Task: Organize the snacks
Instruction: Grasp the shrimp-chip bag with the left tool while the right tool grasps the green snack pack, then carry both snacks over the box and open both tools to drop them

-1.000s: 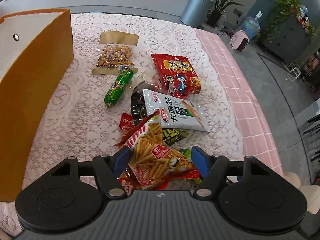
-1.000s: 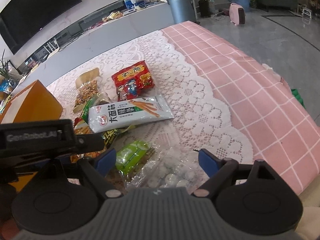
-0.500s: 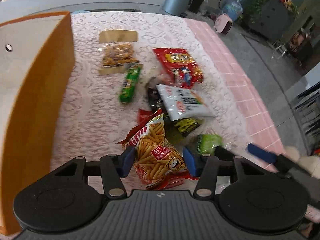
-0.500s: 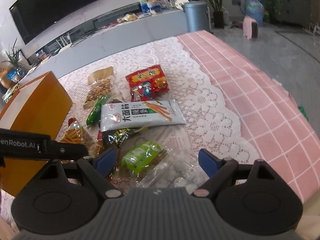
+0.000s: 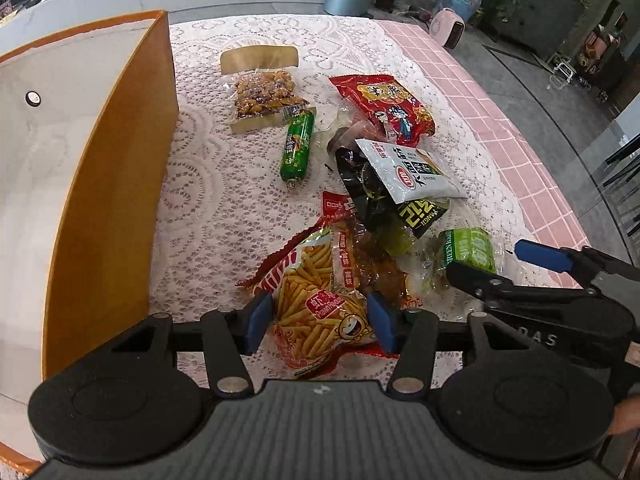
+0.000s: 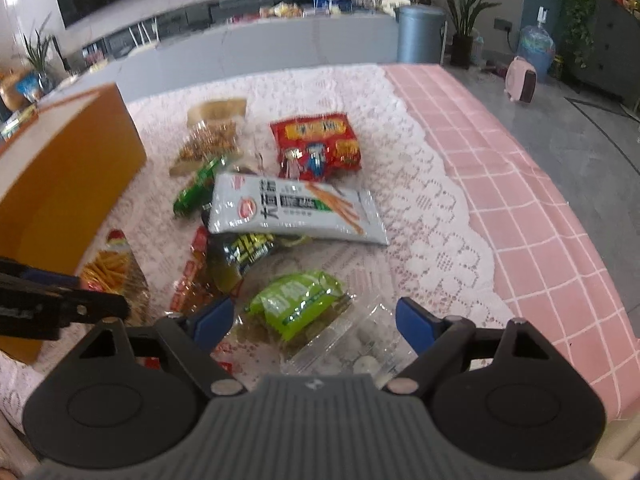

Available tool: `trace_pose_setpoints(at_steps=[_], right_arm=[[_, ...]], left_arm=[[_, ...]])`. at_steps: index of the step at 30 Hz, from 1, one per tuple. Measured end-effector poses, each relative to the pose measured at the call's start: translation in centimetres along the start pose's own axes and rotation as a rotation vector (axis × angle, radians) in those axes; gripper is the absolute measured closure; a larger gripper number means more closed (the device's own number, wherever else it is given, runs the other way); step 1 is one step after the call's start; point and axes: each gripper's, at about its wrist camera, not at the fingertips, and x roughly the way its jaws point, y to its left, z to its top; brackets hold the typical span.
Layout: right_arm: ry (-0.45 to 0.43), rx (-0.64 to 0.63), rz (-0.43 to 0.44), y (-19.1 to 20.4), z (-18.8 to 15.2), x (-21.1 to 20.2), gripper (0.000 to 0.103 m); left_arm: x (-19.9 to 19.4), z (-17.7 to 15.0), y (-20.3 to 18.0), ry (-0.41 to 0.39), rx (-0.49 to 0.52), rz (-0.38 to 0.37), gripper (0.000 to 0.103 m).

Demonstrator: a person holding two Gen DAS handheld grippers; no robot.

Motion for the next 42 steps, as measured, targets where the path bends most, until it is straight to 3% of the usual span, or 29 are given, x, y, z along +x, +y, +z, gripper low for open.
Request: trace_pose_setpoints(at_steps=[6, 15, 29, 33, 42], right_arm=[[0.058, 0.020, 0.036, -0.1, 0.2, 1.4, 0.031], [0.048, 0.027, 0.073, -0.1, 0.2, 1.2, 0.048], [-0.026, 0.021, 0.045, -0.1, -0.1, -0.3, 0.057], [-0.049, 0.007, 0.030, 0.1, -0.2, -0.8, 0.058], [-0.104, -0.010, -0.001, 0.4, -0.5, -2.3, 0.058]], left_arm=[[0.7, -0.1, -0.1, 0.002, 0.020, -0.004, 0.028], [1.5, -0.3, -0.3, -0.005, 0.020, 0.012, 0.026], [2.6, -1.3, -2.4, -0.020, 0.179, 0.143, 0.044], [1.8, -1.6, -2.6, -0.020, 0.176, 0.140, 0.048], [-2.8, -2.1, -3.2, -0.107, 0.149, 0.094, 0.050]])
